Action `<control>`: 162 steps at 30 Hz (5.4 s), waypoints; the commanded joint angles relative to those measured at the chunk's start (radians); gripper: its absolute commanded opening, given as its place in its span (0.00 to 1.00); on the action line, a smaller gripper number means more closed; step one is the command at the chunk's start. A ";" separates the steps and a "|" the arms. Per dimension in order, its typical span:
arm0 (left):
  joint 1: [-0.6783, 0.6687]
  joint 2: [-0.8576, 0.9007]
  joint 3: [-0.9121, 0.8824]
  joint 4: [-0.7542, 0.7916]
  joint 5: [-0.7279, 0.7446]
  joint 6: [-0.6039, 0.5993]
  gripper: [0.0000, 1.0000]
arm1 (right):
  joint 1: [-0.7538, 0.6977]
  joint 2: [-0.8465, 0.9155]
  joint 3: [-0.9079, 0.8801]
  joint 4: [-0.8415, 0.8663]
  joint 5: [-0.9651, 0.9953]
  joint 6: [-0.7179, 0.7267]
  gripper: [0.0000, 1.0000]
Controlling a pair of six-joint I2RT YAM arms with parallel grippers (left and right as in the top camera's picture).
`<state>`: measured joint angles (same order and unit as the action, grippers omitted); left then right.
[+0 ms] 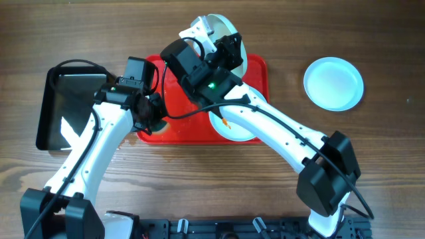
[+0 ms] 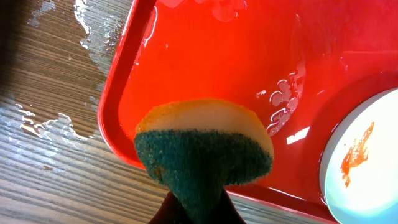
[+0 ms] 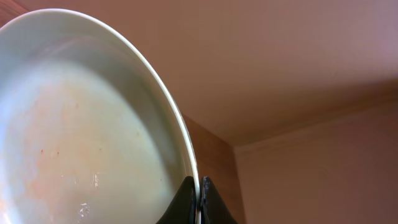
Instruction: Clean dirty plates on tray and stack at the side
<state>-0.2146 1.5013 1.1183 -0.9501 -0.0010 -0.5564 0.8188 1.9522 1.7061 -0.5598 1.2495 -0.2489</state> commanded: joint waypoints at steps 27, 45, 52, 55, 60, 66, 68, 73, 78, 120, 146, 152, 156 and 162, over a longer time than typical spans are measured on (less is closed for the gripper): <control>-0.002 0.006 -0.007 0.077 0.008 0.000 0.04 | -0.088 0.139 -0.014 -0.310 -1.090 0.844 0.04; -0.003 0.278 -0.007 0.171 -0.083 0.032 0.04 | -0.105 0.285 -0.014 -0.269 -1.203 0.850 0.04; -0.003 0.288 -0.007 0.183 -0.144 0.032 0.04 | -0.108 0.285 -0.039 -0.261 -1.202 0.851 0.04; -0.003 0.288 -0.007 0.159 -0.168 0.032 0.04 | -0.112 0.285 -0.077 -0.232 -1.202 0.851 0.04; -0.003 0.289 -0.007 0.135 -0.018 0.032 0.04 | -0.113 0.285 -0.117 -0.176 -1.228 0.861 0.04; -0.006 0.289 -0.007 0.084 0.111 0.029 0.04 | -0.113 0.285 -0.117 -0.140 -1.275 0.878 0.05; -0.006 0.289 -0.007 0.056 0.112 0.024 0.04 | -0.113 0.285 -0.117 -0.139 -1.273 0.878 0.04; -0.001 0.289 -0.007 0.056 -0.017 0.024 0.04 | -0.113 0.285 -0.117 -0.140 -1.273 0.878 0.04; 0.051 0.289 -0.007 0.047 -0.064 0.024 0.04 | -0.113 0.285 -0.117 -0.140 -1.273 0.877 0.04; 0.093 0.332 -0.023 0.076 0.083 0.133 0.04 | -0.113 0.285 -0.146 -0.119 -1.273 0.877 0.04; 0.193 0.332 -0.023 0.322 -0.117 0.124 0.04 | -0.113 0.285 -0.146 -0.134 -1.270 0.851 0.04; 0.190 0.332 -0.023 0.472 -0.055 0.123 0.04 | -0.113 0.285 -0.146 -0.137 -1.270 0.852 0.04; 0.191 0.332 -0.023 0.584 0.144 0.123 0.04 | -0.109 0.285 -0.146 -0.137 -1.274 0.852 0.04; 0.195 0.307 -0.021 0.642 0.468 0.139 0.04 | -0.111 0.285 -0.146 -0.127 -1.273 0.854 0.04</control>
<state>-0.0265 1.8217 1.0985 -0.3130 0.2039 -0.4419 0.7116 2.1990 1.6028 -0.6716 -0.0624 0.6235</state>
